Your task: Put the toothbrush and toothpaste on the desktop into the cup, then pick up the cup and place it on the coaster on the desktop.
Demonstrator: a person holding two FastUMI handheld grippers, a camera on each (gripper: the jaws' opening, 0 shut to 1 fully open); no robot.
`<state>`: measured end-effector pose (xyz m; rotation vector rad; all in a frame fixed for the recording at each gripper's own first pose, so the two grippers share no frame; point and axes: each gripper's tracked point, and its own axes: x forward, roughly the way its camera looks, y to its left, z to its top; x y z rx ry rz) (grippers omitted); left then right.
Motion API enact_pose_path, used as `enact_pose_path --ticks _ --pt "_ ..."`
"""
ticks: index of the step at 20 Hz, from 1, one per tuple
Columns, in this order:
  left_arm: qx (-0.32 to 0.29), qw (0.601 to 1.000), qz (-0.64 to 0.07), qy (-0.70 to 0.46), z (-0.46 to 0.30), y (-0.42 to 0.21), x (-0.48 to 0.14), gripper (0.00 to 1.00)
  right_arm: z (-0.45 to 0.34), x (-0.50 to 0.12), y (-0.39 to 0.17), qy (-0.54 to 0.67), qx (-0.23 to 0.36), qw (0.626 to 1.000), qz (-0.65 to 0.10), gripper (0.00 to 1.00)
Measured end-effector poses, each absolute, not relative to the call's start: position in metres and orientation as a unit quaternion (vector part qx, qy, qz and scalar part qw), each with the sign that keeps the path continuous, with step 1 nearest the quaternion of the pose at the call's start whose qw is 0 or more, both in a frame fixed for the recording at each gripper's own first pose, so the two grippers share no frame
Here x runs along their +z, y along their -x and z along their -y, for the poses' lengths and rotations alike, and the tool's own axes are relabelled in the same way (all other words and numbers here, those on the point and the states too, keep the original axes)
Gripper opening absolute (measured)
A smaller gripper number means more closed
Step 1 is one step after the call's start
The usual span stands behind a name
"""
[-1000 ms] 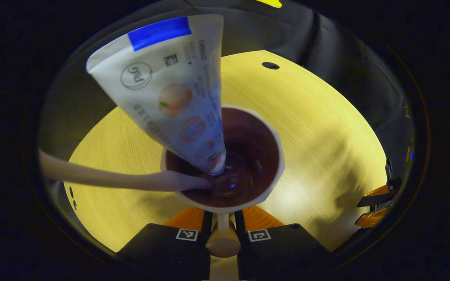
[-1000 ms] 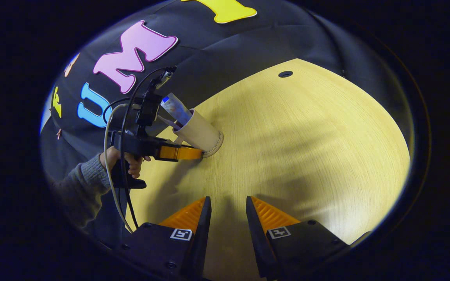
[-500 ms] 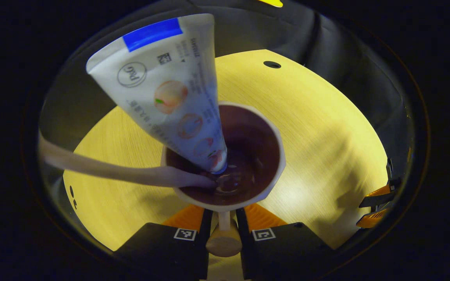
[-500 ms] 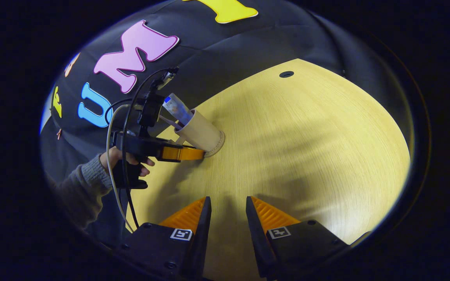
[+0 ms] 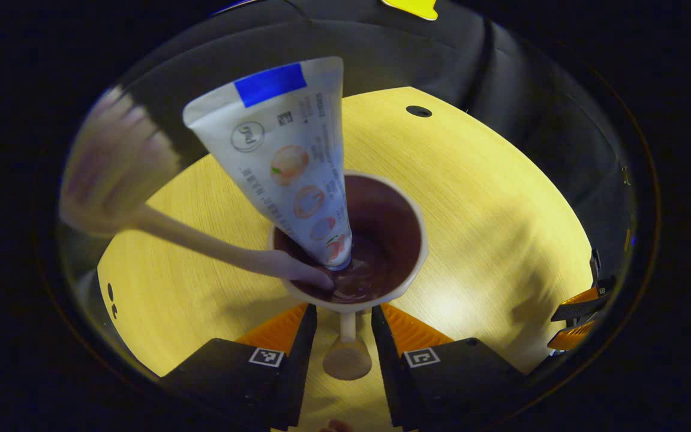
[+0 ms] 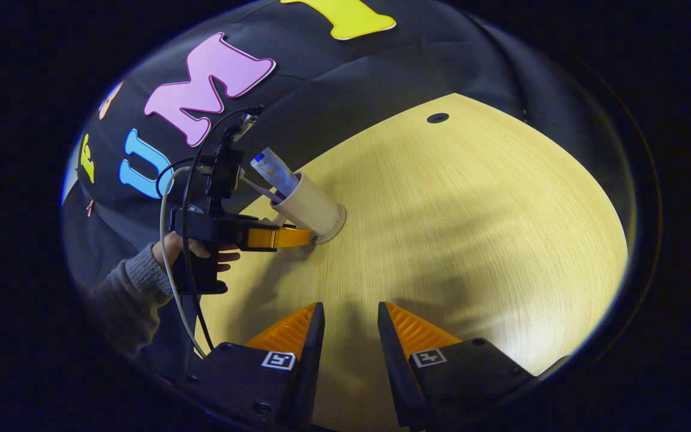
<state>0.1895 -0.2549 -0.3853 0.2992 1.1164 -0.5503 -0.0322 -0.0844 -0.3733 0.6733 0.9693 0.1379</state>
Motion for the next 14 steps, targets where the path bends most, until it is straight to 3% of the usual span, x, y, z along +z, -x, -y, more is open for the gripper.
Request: enact_pose_path --ticks 8,14 --pt "-0.243 0.837 -0.482 -0.092 0.246 -0.173 -0.336 0.58 0.085 -0.348 0.020 -0.309 0.058 0.841 -0.441 0.55" --pt "-0.196 0.870 -0.452 -0.025 0.203 -0.140 -0.292 0.58 0.068 -0.319 0.014 -0.279 0.070 0.855 -0.431 0.55"
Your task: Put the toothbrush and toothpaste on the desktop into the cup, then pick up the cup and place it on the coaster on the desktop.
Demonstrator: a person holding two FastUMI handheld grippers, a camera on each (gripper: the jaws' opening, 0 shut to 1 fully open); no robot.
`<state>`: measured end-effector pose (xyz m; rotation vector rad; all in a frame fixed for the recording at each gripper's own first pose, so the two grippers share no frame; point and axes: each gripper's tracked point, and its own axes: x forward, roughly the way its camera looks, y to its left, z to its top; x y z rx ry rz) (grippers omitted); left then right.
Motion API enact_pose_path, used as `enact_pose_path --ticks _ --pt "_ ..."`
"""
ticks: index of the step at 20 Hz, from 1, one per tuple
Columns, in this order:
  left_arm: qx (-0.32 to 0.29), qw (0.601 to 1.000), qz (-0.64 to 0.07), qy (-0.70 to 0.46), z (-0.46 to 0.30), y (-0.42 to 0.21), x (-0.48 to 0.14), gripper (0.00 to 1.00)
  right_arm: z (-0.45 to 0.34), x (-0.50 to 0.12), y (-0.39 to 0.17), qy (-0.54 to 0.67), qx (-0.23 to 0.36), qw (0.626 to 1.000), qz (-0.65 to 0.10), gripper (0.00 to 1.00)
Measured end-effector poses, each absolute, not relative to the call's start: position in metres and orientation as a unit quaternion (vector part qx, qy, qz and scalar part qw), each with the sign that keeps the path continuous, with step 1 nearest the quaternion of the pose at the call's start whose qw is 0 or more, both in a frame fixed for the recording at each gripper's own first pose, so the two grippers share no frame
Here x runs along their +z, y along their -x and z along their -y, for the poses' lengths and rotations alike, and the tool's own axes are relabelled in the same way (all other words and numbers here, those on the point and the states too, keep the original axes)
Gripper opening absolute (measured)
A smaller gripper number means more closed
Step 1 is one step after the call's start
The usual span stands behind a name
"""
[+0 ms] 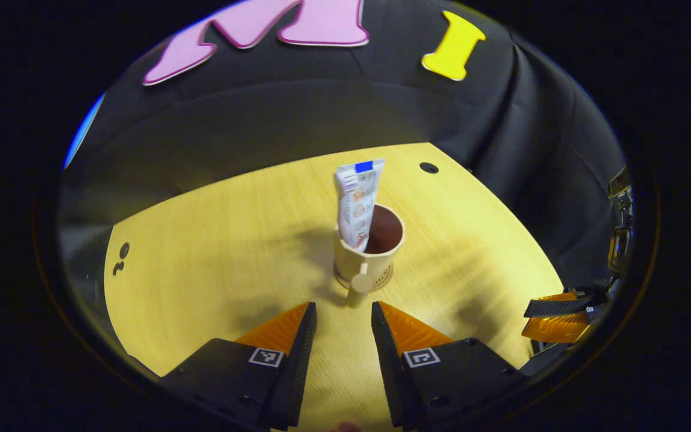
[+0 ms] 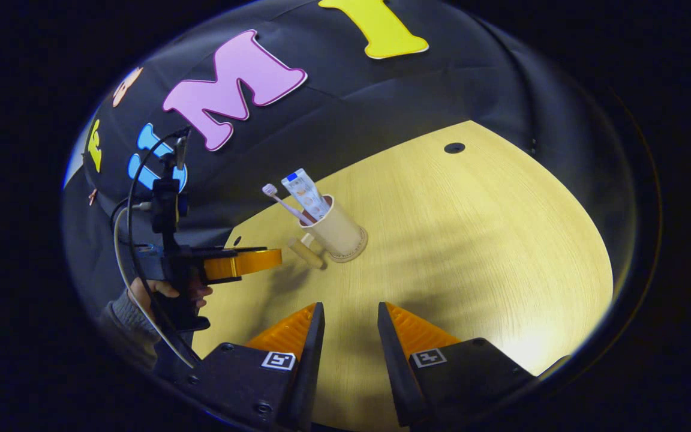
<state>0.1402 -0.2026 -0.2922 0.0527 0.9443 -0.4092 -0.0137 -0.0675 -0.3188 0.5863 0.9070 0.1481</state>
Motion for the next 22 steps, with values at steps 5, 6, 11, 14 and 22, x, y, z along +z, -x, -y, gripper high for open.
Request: enact_pose_path --ticks 5,6,11,14,22 --pt "-0.129 0.897 -0.422 -0.002 0.134 -0.096 -0.261 0.59 0.040 -0.303 0.018 -0.248 0.079 0.861 -0.436 0.55" --pt "-0.118 0.900 -0.420 0.008 0.124 -0.087 -0.257 0.59 0.034 -0.299 0.019 -0.244 0.082 0.863 -0.436 0.55" --pt "-0.082 0.909 -0.408 0.038 0.076 -0.045 -0.233 0.59 0.005 -0.278 0.025 -0.219 0.100 0.870 -0.431 0.55" --pt "-0.071 0.911 -0.403 0.043 0.059 -0.028 -0.226 0.60 -0.009 -0.267 0.029 -0.210 0.108 0.872 -0.430 0.55" --pt "-0.051 0.918 -0.386 0.079 0.023 0.011 -0.210 0.60 -0.047 -0.237 0.033 -0.172 0.131 0.884 -0.414 0.45"
